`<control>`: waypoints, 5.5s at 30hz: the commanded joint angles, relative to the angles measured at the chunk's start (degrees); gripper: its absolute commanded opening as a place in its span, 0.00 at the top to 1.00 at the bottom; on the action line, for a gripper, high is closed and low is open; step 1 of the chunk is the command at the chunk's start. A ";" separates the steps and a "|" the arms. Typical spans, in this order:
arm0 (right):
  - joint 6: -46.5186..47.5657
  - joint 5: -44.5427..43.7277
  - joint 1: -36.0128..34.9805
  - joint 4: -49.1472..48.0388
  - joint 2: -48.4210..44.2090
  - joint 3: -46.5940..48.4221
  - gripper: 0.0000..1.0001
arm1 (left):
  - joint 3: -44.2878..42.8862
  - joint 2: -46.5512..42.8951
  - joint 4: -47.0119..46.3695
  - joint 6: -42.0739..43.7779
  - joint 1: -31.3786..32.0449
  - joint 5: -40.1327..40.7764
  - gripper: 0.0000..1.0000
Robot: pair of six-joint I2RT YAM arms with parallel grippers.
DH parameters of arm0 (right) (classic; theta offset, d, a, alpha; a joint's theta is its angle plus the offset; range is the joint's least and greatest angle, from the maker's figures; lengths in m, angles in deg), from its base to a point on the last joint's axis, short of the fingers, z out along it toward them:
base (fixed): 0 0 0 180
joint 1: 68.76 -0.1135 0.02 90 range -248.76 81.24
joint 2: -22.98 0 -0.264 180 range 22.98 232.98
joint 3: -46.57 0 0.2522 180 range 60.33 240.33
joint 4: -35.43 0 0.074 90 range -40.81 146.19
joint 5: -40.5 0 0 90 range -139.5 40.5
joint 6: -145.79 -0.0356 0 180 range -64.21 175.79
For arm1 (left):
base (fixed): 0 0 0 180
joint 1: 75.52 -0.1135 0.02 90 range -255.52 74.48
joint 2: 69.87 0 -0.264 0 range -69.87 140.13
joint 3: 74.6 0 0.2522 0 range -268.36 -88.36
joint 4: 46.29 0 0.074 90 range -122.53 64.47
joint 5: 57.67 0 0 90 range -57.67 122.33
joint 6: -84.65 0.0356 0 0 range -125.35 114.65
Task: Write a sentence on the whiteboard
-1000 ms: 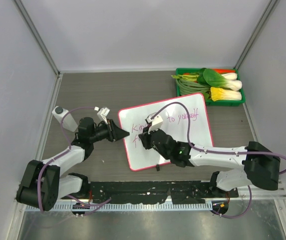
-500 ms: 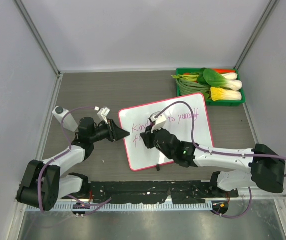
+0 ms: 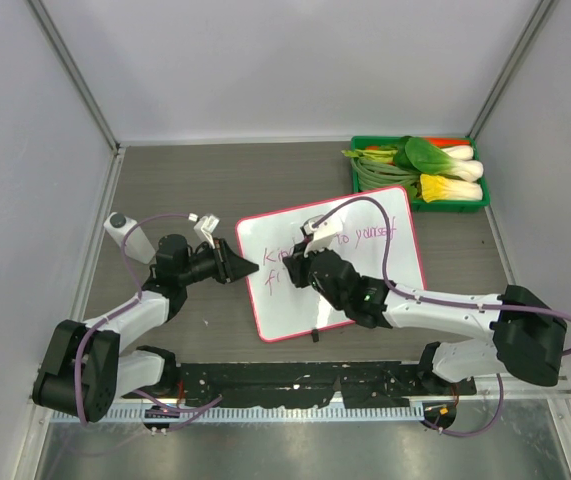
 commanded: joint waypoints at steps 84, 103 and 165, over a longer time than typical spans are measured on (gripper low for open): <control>-5.60 3.70 0.19 -0.42 -1.90 -7.16 0.99 | -0.42 1.07 2.76 4.28 1.23 1.13 1.00; -1.65 -4.03 0.28 -1.57 -1.03 -1.89 0.99 | -0.25 0.46 3.20 4.37 1.32 1.13 1.00; -1.65 -0.35 0.72 1.69 -3.48 -3.20 0.99 | -0.51 1.07 3.03 4.37 1.23 0.95 1.00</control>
